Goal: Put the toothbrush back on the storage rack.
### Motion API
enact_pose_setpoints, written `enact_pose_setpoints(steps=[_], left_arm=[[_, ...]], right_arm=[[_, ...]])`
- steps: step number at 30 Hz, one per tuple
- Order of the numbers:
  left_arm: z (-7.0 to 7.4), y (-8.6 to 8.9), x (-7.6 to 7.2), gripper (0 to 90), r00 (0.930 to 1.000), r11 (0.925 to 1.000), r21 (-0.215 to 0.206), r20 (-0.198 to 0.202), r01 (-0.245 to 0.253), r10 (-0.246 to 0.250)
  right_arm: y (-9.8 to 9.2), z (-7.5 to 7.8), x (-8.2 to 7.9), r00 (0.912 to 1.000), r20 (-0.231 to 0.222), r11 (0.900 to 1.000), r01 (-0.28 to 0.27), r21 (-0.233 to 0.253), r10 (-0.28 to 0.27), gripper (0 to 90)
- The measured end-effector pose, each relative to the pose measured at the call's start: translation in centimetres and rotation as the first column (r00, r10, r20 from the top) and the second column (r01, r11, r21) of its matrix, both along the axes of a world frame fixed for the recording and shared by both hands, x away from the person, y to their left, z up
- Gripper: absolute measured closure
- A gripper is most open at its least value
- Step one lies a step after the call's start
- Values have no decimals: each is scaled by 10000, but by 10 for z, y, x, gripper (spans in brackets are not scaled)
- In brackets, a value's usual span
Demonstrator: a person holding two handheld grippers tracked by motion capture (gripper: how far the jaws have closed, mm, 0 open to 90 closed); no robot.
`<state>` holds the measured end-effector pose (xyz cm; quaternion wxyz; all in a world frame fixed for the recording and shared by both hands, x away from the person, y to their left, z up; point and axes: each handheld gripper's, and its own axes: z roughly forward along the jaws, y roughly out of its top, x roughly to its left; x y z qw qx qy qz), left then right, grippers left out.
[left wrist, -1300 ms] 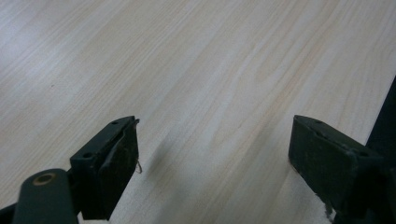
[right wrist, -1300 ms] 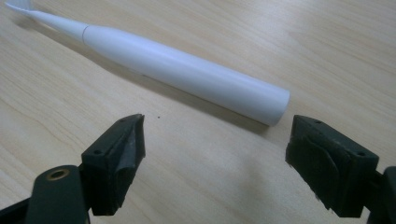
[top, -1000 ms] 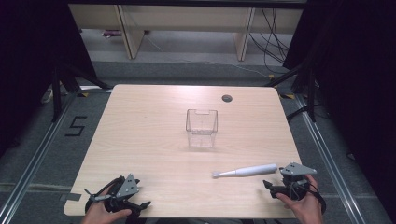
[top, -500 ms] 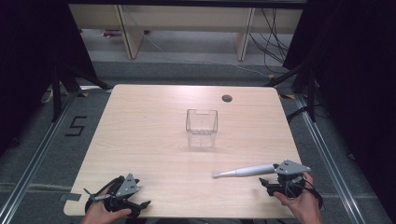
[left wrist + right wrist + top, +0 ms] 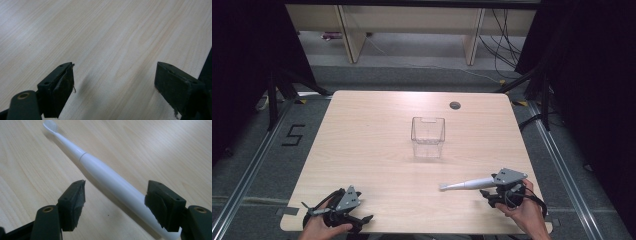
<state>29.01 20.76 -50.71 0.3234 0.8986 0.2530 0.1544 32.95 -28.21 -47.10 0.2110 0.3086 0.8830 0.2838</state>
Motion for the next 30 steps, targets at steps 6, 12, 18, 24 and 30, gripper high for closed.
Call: enact_pose_setpoints(steps=[6, 12, 18, 24, 30], left_arm=[[1, 0, -1, 155, 10000, 10000, 49, -86, 28, -27], [0, -1, -1, 156, 9999, 10000, -57, -105, -25, 24], [0, 1, 0, 155, 10000, 10000, -13, 7, -15, 15], [1, -1, -1, 155, 10000, 10000, 5, -7, 93, -93], [0, 0, -1, 155, 10000, 10000, -15, -18, 82, -82]], right_arm=[[12, -4, 10, 9995, -187, 9977, -246, -632, 235, 358], [22, -4, 21, 9964, -595, 9923, -662, -1050, 602, 369], [30, -3, 29, 9922, -947, 9816, -958, -1655, 808, 375], [34, -1, 39, 9825, -1522, 9696, -1376, -2022, 1077, 421], [39, 1, 48, 9645, -2259, 9488, -1929, -2502, 1365, 458]])
